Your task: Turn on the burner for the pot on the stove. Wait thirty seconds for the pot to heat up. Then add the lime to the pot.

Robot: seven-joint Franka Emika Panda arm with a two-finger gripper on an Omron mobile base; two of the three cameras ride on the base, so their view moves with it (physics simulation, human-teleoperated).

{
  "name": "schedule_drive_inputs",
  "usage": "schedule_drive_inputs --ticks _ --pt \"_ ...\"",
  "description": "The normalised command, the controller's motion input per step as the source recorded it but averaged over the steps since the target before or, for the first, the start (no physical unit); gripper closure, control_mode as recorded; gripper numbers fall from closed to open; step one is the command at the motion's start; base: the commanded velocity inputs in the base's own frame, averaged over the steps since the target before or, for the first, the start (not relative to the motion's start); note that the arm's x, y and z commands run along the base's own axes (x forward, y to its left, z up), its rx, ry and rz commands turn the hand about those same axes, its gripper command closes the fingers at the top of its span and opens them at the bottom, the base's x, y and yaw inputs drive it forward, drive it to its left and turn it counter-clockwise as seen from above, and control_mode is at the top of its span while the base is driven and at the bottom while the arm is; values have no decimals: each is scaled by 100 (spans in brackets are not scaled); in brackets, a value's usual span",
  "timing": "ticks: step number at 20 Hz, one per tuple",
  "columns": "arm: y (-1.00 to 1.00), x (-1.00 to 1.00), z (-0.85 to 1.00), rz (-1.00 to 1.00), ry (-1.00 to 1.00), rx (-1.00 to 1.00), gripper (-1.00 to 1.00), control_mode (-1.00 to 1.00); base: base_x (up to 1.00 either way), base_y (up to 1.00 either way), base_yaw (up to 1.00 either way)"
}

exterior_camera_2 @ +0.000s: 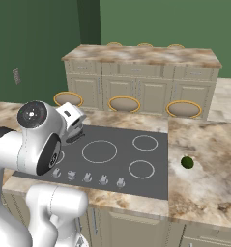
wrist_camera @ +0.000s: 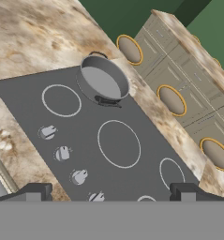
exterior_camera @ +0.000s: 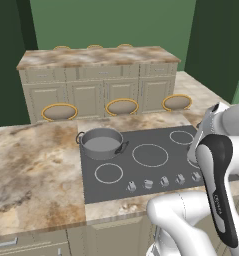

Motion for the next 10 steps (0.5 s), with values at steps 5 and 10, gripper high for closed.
schedule_drive_inputs --ticks 5,10 --pt "0 0 0 0 0 0 -100 -100 0 0 0" --pt "0 0 0 0 0 0 -100 -100 0 0 0"
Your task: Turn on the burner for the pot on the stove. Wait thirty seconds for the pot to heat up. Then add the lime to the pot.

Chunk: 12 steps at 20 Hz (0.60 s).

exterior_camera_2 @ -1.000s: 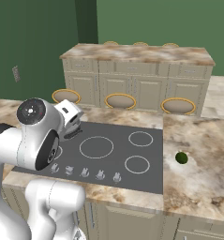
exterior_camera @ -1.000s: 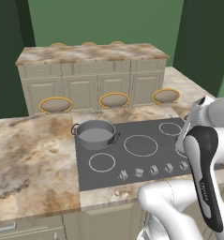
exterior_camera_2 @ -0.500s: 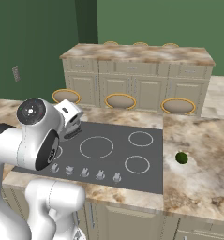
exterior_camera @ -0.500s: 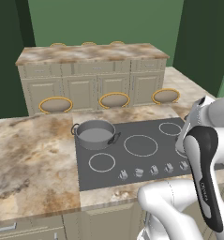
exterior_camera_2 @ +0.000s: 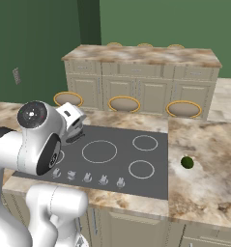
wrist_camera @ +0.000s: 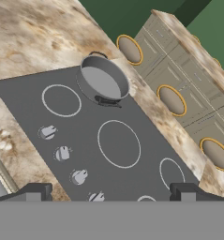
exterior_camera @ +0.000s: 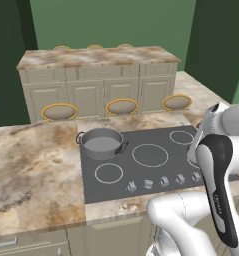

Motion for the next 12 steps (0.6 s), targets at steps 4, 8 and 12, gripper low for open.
schedule_drive_inputs --ticks 4,8,12 --pt "0 0 0 0 0 0 -100 -100 0 0 0" --pt "0 0 0 0 0 0 -100 -100 0 0 0" --pt "0 0 0 0 0 0 -100 -100 0 0 0"
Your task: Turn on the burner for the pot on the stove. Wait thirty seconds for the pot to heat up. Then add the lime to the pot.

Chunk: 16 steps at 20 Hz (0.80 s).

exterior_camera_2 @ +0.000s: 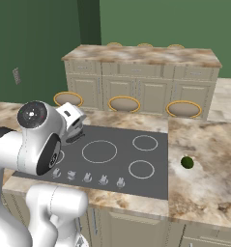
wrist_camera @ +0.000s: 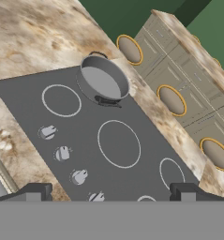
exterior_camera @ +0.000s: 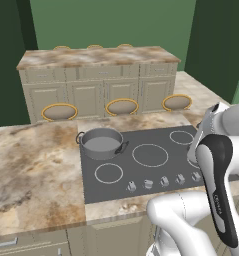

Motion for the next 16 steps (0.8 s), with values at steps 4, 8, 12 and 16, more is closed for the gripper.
schedule_drive_inputs --ticks 4,8,12,16 --pt "0 0 0 0 0 0 -100 -100 0 0 0" --pt "0 0 0 0 0 0 -100 -100 0 0 0" --pt "0 0 0 0 0 0 -100 -100 0 0 0" --pt "0 0 0 0 0 0 -100 -100 0 0 0"
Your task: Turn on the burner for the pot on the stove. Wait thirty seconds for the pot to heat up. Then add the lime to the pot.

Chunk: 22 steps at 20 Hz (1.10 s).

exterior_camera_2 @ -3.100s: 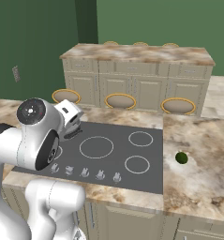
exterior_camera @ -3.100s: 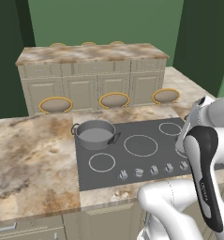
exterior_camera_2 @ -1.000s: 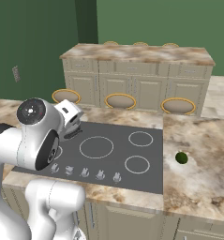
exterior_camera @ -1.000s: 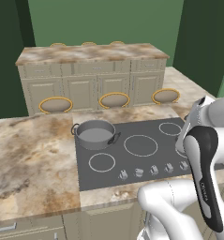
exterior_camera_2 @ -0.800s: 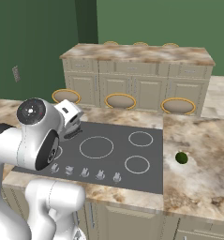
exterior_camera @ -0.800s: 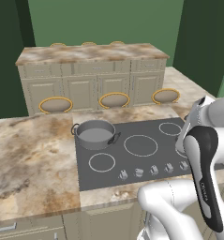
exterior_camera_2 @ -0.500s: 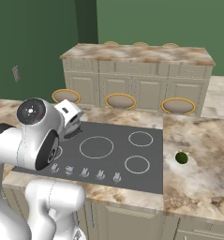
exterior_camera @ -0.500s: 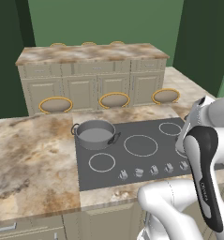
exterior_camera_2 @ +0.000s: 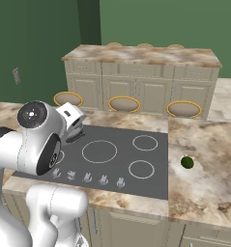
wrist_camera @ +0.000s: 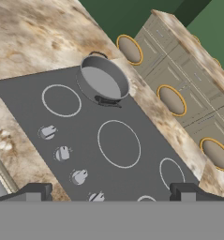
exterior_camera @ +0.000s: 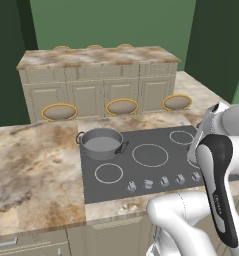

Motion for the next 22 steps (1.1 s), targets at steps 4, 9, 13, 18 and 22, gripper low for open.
schedule_drive_inputs --ticks 4,9,13,18,22 --pt "0 0 0 0 0 0 -100 -100 0 0 0" --pt "0 0 0 0 0 0 -100 -100 0 0 0" --pt "0 0 0 0 0 0 -100 -100 0 0 0" --pt "0 0 0 0 0 0 -100 -100 0 0 0" --pt "0 0 0 0 0 0 -100 -100 0 0 0"
